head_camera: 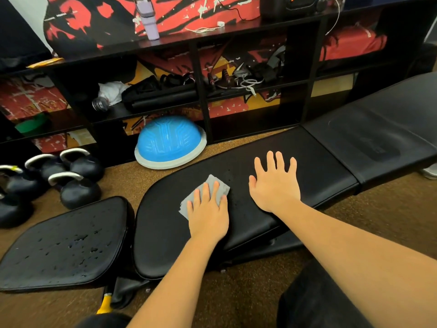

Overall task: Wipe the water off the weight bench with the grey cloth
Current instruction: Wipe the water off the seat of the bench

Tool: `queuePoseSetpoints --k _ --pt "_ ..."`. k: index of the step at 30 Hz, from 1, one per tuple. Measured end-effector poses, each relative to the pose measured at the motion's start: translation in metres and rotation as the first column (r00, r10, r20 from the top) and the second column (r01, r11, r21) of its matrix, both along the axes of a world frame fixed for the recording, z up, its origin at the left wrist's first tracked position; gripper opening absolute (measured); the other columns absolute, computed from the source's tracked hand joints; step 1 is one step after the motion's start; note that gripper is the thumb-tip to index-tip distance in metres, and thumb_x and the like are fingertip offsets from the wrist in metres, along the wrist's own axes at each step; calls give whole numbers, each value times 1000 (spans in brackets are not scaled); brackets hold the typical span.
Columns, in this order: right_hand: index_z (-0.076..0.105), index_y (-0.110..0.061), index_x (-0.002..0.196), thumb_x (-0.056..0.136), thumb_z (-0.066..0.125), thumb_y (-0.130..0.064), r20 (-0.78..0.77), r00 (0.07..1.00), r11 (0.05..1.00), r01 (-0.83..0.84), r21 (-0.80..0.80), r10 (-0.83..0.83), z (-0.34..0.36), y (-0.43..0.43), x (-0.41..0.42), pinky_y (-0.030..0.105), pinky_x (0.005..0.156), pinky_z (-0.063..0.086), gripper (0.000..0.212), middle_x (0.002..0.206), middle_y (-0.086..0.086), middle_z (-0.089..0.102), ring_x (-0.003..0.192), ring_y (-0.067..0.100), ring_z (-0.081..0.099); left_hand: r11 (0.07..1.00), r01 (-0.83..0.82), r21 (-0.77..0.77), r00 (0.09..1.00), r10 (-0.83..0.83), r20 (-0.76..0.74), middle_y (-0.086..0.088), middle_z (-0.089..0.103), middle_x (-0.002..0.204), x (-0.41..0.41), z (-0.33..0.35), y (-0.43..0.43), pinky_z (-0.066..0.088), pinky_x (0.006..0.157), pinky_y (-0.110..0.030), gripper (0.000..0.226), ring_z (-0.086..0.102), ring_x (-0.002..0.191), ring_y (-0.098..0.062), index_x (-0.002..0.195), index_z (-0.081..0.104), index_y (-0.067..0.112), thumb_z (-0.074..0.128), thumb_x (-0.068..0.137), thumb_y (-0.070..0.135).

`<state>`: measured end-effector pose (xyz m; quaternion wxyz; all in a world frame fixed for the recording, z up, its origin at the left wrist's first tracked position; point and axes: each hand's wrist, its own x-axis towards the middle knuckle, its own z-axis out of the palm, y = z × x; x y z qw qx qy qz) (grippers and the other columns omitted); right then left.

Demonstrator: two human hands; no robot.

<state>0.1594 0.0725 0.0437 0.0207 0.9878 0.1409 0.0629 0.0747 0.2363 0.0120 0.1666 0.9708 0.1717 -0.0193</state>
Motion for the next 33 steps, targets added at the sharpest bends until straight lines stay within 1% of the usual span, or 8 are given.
queuePoseSetpoints --k 4,8,11,15,20,25,29,33 --pt "15 -20 163 104 17 -51 -3 1000 1000 -10 4 10 0 -1 0 65 122 6 67 169 19 11 156 41 4 981 193 15 978 -193 74 8 -6 169 -30 10 -24 -4 125 -42 55 -9 156 -17 156 -6 45 8 104 52" --pt "15 -19 163 104 16 -50 -2 1000 1000 -15 15 15 0 -1 1 65 122 5 66 169 19 11 156 41 4 874 477 -91 875 -463 140 28 -13 163 -83 12 -17 -15 122 -29 48 -21 148 6 149 -2 61 9 102 57" --pt "15 -19 163 105 15 -49 -2 1000 1000 -12 16 12 -1 -1 1 65 122 5 65 169 19 11 156 41 4 918 378 -119 922 -361 143 25 -5 164 -64 6 23 -7 126 -33 47 -11 149 8 148 3 59 23 108 45" --pt "15 -19 163 105 16 -47 1 1000 1000 -10 5 10 -1 -1 0 65 122 5 64 169 19 12 156 41 4 992 124 32 992 -125 13 3 -3 169 -16 5 16 2 124 -43 54 -4 155 -18 160 0 32 16 109 40" --pt "17 -20 162 106 17 -45 -4 1000 1000 -19 21 19 1 -2 0 64 122 6 62 169 18 13 156 40 5 935 354 23 927 -354 127 15 -14 166 -50 8 -50 -8 125 -40 60 -17 153 -10 157 -8 45 -4 98 60" --pt "16 -20 163 106 17 -45 -16 999 1000 -29 9 30 4 -2 -1 65 122 5 62 169 19 12 156 41 4 856 513 67 846 -517 128 28 -12 163 -84 2 0 -12 123 -28 51 -19 148 6 153 -4 56 17 108 48" --pt "17 -20 162 106 18 -45 -7 1000 1000 -23 8 23 2 -1 -1 66 121 5 62 169 19 12 156 41 4 908 405 -104 910 -390 140 25 -3 165 -56 5 30 -4 126 -33 47 -11 148 10 148 5 58 25 109 43" --pt "16 -20 163 106 18 -46 -10 1000 1000 -20 17 21 2 -1 -1 65 122 5 63 170 19 11 156 41 4 975 194 -112 977 -182 112 11 2 168 -8 4 48 -1 126 -38 51 -3 154 -6 155 0 42 22 109 43"
